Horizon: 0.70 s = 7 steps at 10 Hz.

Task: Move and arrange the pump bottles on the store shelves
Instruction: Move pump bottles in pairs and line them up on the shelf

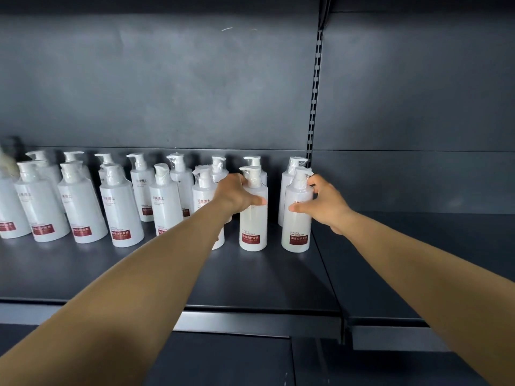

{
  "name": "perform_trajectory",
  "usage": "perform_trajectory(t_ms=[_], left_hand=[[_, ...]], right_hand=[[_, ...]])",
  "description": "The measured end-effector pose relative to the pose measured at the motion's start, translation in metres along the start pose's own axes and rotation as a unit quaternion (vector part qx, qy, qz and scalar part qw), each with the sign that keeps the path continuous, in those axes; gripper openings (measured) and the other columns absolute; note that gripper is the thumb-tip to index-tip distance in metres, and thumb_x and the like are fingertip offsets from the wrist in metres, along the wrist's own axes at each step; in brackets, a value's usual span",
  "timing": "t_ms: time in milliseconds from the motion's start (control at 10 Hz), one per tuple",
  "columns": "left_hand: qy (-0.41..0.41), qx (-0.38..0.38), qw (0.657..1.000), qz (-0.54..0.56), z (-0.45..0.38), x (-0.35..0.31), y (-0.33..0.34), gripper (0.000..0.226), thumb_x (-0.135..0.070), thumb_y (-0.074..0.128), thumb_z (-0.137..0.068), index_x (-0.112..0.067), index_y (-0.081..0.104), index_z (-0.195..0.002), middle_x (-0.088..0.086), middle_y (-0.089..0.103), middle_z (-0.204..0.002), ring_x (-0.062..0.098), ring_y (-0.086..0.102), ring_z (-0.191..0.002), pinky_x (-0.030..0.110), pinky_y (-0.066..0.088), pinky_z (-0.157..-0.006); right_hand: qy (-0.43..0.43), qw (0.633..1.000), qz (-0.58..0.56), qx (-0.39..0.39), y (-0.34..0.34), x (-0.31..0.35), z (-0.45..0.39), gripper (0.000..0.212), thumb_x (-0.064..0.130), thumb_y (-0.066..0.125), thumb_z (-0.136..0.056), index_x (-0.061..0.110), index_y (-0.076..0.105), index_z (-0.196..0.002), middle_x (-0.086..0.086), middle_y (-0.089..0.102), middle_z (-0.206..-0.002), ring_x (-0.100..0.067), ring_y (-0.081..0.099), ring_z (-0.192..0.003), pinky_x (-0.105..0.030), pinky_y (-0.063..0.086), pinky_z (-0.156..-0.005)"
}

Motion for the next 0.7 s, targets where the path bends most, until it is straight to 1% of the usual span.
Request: perform_trajectory(t_ms=[100, 200, 300, 400, 500, 600, 700], left_hand=[[0.01, 0.02, 0.998, -0.054, -0.001, -0.004, -0.003, 0.066, -0.028, 0.079, -0.074, -0.005, 0.049, -0.128, 0.006, 0.056, -0.129, 0.022, 0.054, -0.118, 0.023, 0.04, -0.085], [0.014, 0.047, 0.993, -0.107, 0.003, -0.008, -0.009, 0.076, -0.032, 0.078, -0.074, -0.002, 0.043, -0.134, 0.008, 0.05, -0.137, 0.024, 0.049, -0.125, 0.027, 0.04, -0.097], [0.013, 0.093, 0.982, -0.167, 0.011, -0.015, -0.019, 0.085, -0.033, 0.076, -0.075, 0.0, 0.033, -0.14, 0.009, 0.045, -0.142, 0.026, 0.045, -0.128, 0.031, 0.039, -0.101], [0.026, 0.136, 0.955, -0.262, 0.024, -0.022, -0.035, 0.088, -0.035, 0.076, -0.075, -0.003, 0.03, -0.143, 0.008, 0.043, -0.144, 0.026, 0.044, -0.13, 0.033, 0.04, -0.104], [0.051, 0.165, 0.922, -0.347, 0.039, -0.029, -0.056, 0.088, -0.037, 0.076, -0.075, -0.01, 0.031, -0.145, 0.004, 0.041, -0.146, 0.025, 0.044, -0.131, 0.036, 0.039, -0.107], [0.091, 0.18, 0.887, -0.416, 0.055, -0.033, -0.075, 0.083, -0.038, 0.075, -0.076, -0.014, 0.035, -0.144, 0.002, 0.042, -0.146, 0.025, 0.044, -0.131, 0.037, 0.038, -0.108], [0.087, 0.187, 0.865, -0.458, 0.063, -0.029, -0.092, 0.082, -0.042, 0.077, -0.072, -0.016, 0.041, -0.141, 0.002, 0.048, -0.141, 0.025, 0.049, -0.126, 0.039, 0.041, -0.105]], right_hand=[[-0.007, 1.0, 0.025, 0.015, -0.002, -0.002, 0.001, 0.054, 0.018, 0.077, -0.075, 0.017, 0.048, -0.121, 0.003, 0.057, -0.106, -0.017, 0.057, -0.098, -0.028, 0.044, -0.077], [-0.009, 0.997, 0.073, 0.034, -0.008, 0.006, 0.006, 0.061, 0.021, 0.076, -0.076, 0.016, 0.045, -0.129, -0.002, 0.059, -0.12, -0.021, 0.058, -0.108, -0.035, 0.048, -0.089], [0.007, 0.99, 0.129, 0.06, -0.016, 0.019, 0.019, 0.076, 0.02, 0.075, -0.078, 0.016, 0.033, -0.142, -0.005, 0.054, -0.132, -0.023, 0.054, -0.119, -0.034, 0.045, -0.097], [0.026, 0.974, 0.214, 0.068, -0.023, 0.039, 0.037, 0.081, 0.024, 0.075, -0.079, 0.012, 0.03, -0.145, -0.006, 0.048, -0.14, -0.023, 0.048, -0.126, -0.03, 0.04, -0.097], [0.026, 0.948, 0.3, 0.104, -0.029, 0.067, 0.062, 0.065, 0.026, 0.071, -0.083, 0.01, 0.041, -0.139, -0.007, 0.049, -0.139, -0.023, 0.049, -0.125, -0.026, 0.038, -0.093], [0.032, 0.923, 0.358, 0.137, -0.031, 0.09, 0.078, 0.066, 0.028, 0.069, -0.084, 0.008, 0.04, -0.14, -0.008, 0.047, -0.142, -0.025, 0.048, -0.126, -0.029, 0.039, -0.099], [0.045, 0.903, 0.404, 0.136, -0.031, 0.109, 0.096, 0.072, 0.032, 0.071, -0.083, 0.009, 0.037, -0.143, -0.007, 0.044, -0.145, -0.025, 0.046, -0.129, -0.033, 0.037, -0.104]])
Point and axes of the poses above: each hand's wrist, its own z-axis away from the middle knuckle, its own y-axis out of the palm, x = y × z, the point moved 1 cm from there along -z, towards the middle knuckle
